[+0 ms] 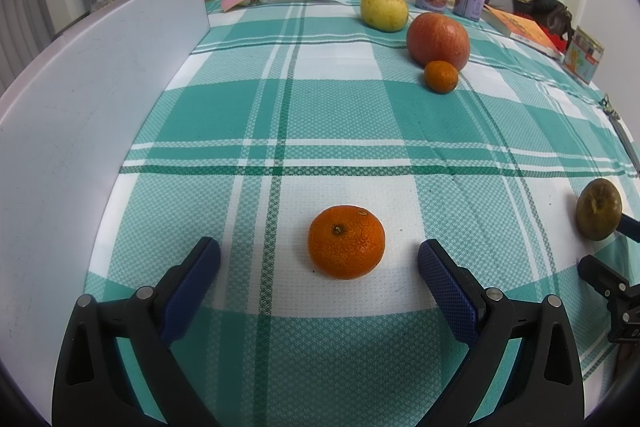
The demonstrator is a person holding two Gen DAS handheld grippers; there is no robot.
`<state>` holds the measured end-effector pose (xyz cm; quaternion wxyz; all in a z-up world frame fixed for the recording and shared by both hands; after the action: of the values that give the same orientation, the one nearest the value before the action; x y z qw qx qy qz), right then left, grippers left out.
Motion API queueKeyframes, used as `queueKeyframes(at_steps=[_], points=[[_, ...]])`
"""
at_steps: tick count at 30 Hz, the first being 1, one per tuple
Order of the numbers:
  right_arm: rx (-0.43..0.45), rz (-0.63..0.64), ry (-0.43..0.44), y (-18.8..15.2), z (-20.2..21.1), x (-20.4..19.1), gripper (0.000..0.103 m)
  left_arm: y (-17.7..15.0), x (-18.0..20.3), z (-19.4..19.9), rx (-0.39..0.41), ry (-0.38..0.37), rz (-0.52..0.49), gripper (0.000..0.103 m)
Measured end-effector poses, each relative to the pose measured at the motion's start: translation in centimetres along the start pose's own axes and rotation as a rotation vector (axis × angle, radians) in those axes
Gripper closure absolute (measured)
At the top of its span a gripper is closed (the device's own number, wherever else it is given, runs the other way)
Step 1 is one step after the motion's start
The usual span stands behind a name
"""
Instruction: Organize fruits
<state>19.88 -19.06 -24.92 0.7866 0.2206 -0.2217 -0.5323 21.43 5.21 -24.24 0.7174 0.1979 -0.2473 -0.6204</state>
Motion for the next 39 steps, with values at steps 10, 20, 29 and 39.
queueKeyframes(at_steps=[10,20,29,39], points=[[0.0,0.0,0.0,0.0,0.0,0.0,0.0,0.0,0.0,0.0,0.0,0.0,0.001,0.003],[0.0,0.0,0.0,0.0,0.0,0.0,0.0,0.0,0.0,0.0,0.001,-0.001,0.001,0.003],[0.0,0.001,0.0,0.0,0.0,0.0,0.0,0.0,0.0,0.0,0.0,-0.001,0.002,0.003],[0.048,-0.074,0.092,0.0,0.9,0.6,0.0,0.8,0.4,2.0,-0.036,-0.169,0.03,0.004]])
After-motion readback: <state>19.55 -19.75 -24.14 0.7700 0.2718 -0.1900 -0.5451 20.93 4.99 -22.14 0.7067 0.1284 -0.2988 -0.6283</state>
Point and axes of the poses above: each gripper's, at about its wrist camera, not at the fingertips, and z roughly against the way its jaws point, x to its right, y to its top, the point moved 10 cm from there along -z, roughly the way its jaws point, and after that the axes turned 11 degrees about z, right-handed, at the moved point
